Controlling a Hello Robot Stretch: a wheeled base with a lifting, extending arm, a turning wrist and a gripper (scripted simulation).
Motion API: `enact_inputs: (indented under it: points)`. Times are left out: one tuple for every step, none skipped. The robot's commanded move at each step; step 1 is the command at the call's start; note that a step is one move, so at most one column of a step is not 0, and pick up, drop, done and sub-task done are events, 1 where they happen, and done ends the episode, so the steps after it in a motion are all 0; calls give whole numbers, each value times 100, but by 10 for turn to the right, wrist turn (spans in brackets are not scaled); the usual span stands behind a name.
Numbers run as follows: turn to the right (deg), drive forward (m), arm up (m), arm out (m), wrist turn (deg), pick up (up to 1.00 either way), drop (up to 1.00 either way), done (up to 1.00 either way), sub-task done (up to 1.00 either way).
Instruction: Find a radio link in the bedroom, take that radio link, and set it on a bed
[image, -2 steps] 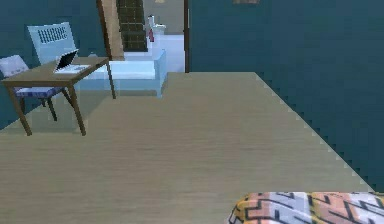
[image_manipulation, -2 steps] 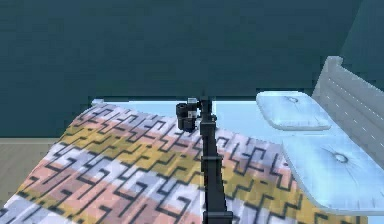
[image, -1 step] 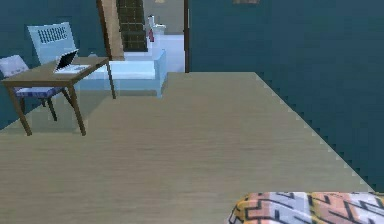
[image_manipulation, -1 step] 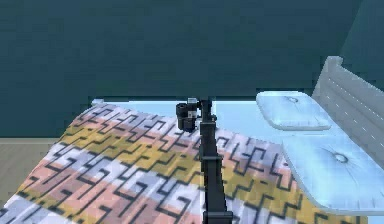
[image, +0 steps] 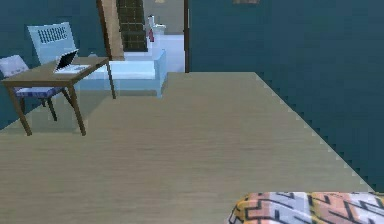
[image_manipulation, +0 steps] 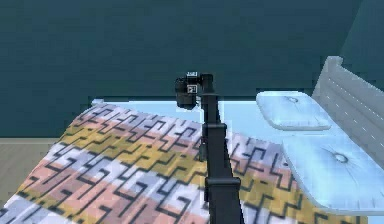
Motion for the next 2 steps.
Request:
enact_inputs:
  points:
    - [0,0,0,-8,0,0,0,0,0]
    - [0,0,0,0,0,0,0,100,0]
